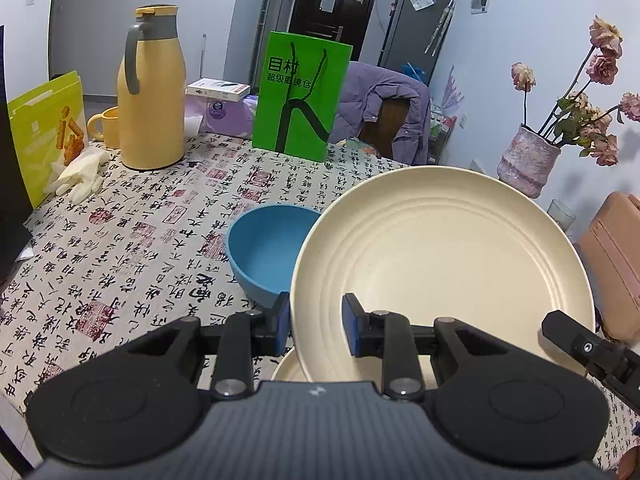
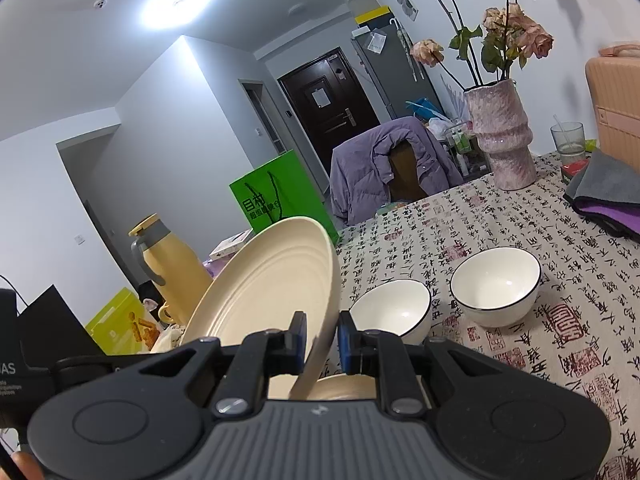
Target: Organize plates and bowls
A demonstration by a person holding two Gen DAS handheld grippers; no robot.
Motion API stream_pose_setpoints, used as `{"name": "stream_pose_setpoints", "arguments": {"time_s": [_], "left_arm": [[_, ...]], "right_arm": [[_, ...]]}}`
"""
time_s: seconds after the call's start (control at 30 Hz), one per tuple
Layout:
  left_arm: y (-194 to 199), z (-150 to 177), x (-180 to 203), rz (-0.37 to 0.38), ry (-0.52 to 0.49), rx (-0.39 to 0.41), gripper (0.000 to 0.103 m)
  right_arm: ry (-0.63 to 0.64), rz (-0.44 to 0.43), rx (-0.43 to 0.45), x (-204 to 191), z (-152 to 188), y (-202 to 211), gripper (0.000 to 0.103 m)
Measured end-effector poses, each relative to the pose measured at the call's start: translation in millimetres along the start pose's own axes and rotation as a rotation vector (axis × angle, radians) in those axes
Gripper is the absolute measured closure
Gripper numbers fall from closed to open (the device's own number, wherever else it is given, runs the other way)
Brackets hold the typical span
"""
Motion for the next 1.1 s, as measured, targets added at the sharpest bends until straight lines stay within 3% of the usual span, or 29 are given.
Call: {"name": "stream_pose_setpoints", "arguments": {"time_s": [1.1], "left_arm": [[19,33,-15,0.026,0.007,-0.015,0.076]], "right_arm": [[-0.002,0.005,-0.022,3,34,21,0.087]]}}
Point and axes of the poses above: each gripper's, at about its wrist camera, not at the fingertips, and y roughly against the way its jaws point, x to its right, z to its underside, the point moved 6 cm from there along -y, roughly the way its jaws point, and after that the axes turned 2 degrees about x, right-handed, at the moved point
